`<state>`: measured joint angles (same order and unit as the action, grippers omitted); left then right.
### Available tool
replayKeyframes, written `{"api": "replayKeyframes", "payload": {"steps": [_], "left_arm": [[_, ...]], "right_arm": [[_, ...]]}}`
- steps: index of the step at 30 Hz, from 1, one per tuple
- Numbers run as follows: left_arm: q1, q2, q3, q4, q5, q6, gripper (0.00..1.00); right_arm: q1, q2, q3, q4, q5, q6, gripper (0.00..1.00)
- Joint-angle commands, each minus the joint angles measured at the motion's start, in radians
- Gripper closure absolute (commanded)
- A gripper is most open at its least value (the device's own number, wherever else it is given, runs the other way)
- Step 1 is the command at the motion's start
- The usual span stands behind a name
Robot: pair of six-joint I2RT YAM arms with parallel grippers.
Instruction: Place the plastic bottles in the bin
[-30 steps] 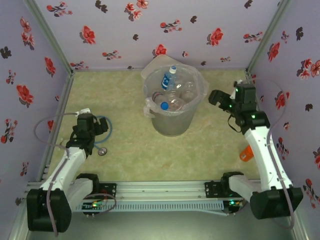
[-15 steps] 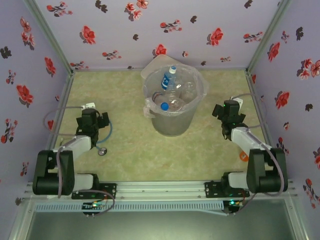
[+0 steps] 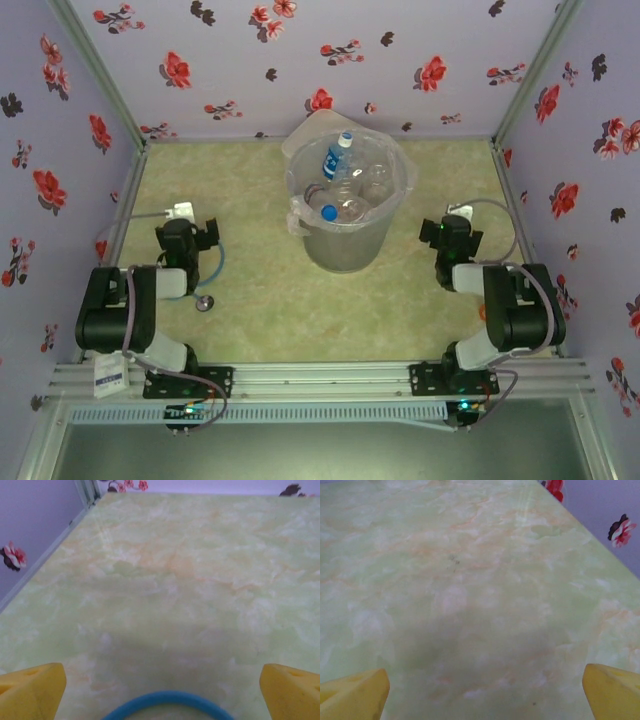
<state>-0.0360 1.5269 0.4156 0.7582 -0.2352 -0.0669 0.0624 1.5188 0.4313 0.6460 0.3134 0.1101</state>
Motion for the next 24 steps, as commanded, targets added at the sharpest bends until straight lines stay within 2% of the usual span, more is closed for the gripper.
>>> {"api": "replayKeyframes", "payload": {"steps": [1, 2, 4, 6, 9, 11, 24], "left_arm": [[0.018, 0.03, -0.029, 0.169, 0.025, 0.028, 0.0], [0.018, 0.017, -0.022, 0.131, 0.029, 0.024, 0.0], [0.018, 0.022, -0.025, 0.15, 0.027, 0.028, 0.0], [0.018, 0.024, -0.026, 0.151, 0.027, 0.029, 0.0], [0.017, 0.021, -0.026, 0.147, 0.027, 0.029, 0.0], [0.018, 0.022, -0.026, 0.148, 0.026, 0.029, 0.0], [0.016, 0.022, -0.026, 0.148, 0.026, 0.029, 0.0]], "right_arm": [[-0.021, 0.053, -0.062, 0.301, -0.024, -0.016, 0.01], [-0.022, 0.071, -0.076, 0.359, -0.018, -0.016, 0.01], [-0.023, 0.023, -0.049, 0.22, -0.018, -0.003, 0.01], [-0.021, 0.052, -0.065, 0.301, -0.005, -0.011, 0.01], [-0.01, 0.033, -0.053, 0.249, -0.062, -0.041, 0.01], [-0.009, 0.044, -0.066, 0.291, -0.06, -0.047, 0.01], [-0.009, 0.043, -0.053, 0.262, -0.067, -0.045, 0.01]]}}
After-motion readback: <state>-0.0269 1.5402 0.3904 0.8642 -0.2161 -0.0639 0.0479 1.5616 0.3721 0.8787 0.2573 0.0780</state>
